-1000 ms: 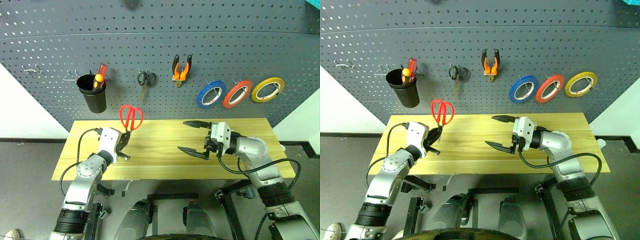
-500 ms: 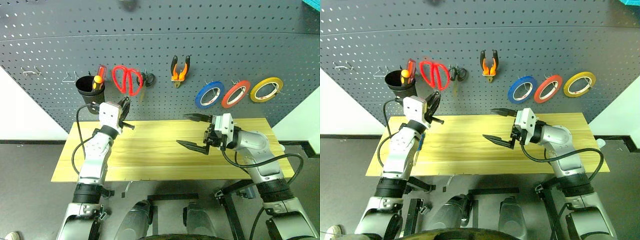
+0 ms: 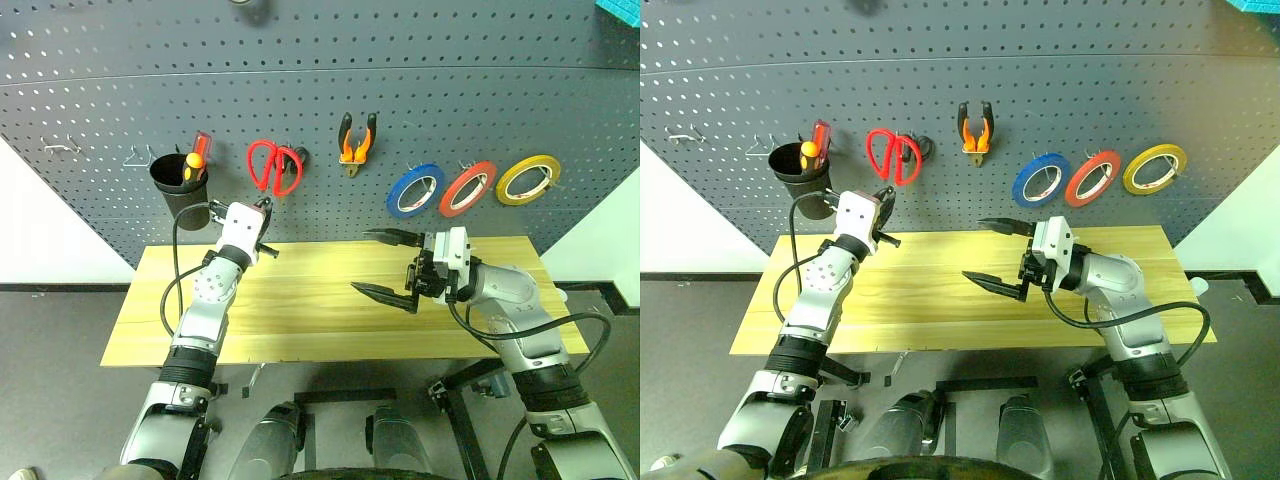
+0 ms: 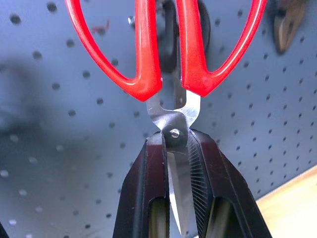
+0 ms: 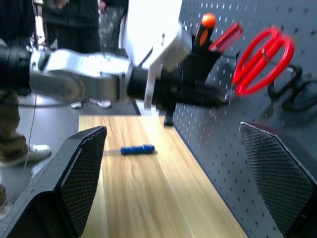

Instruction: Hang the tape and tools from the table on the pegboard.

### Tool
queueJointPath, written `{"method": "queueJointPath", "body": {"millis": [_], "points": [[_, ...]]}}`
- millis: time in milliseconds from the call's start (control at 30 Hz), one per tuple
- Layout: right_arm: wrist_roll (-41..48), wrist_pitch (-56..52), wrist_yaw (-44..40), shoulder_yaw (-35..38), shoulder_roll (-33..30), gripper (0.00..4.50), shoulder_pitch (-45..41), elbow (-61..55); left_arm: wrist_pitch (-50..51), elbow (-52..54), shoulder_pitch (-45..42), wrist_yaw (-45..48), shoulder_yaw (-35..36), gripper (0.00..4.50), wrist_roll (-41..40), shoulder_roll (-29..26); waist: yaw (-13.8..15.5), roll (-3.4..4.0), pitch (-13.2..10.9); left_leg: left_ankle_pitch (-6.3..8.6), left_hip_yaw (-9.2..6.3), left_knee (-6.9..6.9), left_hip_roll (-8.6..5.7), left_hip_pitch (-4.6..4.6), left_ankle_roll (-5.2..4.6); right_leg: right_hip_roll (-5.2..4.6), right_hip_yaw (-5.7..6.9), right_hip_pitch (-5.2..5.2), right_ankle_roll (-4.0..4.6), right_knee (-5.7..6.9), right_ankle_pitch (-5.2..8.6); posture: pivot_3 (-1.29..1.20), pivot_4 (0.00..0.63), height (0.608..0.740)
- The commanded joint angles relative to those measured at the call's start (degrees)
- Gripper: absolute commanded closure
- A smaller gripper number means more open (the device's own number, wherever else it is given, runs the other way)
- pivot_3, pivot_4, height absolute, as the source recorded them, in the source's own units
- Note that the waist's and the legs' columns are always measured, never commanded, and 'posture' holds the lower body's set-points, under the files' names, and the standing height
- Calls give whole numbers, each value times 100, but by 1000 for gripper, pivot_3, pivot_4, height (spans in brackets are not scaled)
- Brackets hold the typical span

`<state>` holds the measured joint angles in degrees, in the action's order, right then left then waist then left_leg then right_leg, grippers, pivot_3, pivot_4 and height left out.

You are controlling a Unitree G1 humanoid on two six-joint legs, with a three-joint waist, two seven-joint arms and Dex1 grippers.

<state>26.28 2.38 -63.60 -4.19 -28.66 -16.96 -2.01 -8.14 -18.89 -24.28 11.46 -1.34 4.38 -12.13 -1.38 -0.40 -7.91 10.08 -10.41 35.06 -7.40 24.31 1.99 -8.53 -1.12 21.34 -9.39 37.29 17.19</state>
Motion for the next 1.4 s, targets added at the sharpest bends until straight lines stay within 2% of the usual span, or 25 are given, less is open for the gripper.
{"method": "queueJointPath", "body": {"millis": [33,100,167,333,500,600,667,833,1100,1267,1400], "points": [[135,-14,-19,93,45,0,-9,-265,15,-2,-152,-16,32,4273,-43,1,1,1,13,0,0,0,0,0,0,0,0,1,0,0,0,-84,53,728],[121,-27,-26,92,55,0,-1,-276,83,-11,-138,42,56,4273,-124,19,-1,0,23,0,-1,0,0,0,0,0,0,1,0,0,0,-83,53,728],[122,-50,-29,93,54,0,2,-281,217,64,-72,94,123,3536,-251,27,-4,-1,30,0,-1,0,0,0,0,0,0,1,0,1,0,-83,53,728],[-80,35,-78,26,-22,0,153,-268,1500,218,163,-60,298,2088,-270,-90,-103,-1,41,0,-3,2,0,-1,0,0,0,0,-1,4,0,-86,55,728],[-246,95,-116,-13,-73,0,357,-234,2748,309,335,-60,645,2088,-540,-298,-173,-3,44,0,-20,1,0,-1,-1,0,-1,0,-1,14,0,-84,67,728],[-368,137,-120,-66,-69,0,505,-231,3867,-26,308,-21,979,2088,-846,-455,-193,-5,46,-1,-26,4,0,-5,0,1,1,1,-1,18,0,-79,74,728],[-405,140,-109,-81,-55,0,546,-236,4372,-401,152,-158,1083,1528,-852,-554,-215,-4,46,0,-26,3,0,-19,1,1,1,-1,-2,18,1,-77,76,728],[-520,195,-97,-113,-70,0,641,-177,4776,-1971,-594,-349,1161,10,-790,-807,-183,-16,53,0,-33,7,-2,-22,2,1,6,-4,-2,19,1,-75,77,728],[-606,228,10,-21,-148,0,888,-264,4179,-4103,-1446,-136,1238,10,-826,-1170,-225,-22,57,0,-30,2,-4,-21,3,-2,6,-3,-3,16,1,-108,86,728],[-619,228,127,10,-192,0,1005,-365,4019,-4792,-1642,-125,1430,10,-995,-1207,-272,-22,57,1,-30,2,-3,-21,3,-2,6,-3,-3,16,1,-123,88,728],[-626,226,192,15,-224,0,1054,-409,3853,-4979,-1678,-134,1457,1252,-996,-1207,-273,-23,57,1,-30,2,-2,-22,4,-2,6,-4,-3,17,1,-127,88,728]]}}
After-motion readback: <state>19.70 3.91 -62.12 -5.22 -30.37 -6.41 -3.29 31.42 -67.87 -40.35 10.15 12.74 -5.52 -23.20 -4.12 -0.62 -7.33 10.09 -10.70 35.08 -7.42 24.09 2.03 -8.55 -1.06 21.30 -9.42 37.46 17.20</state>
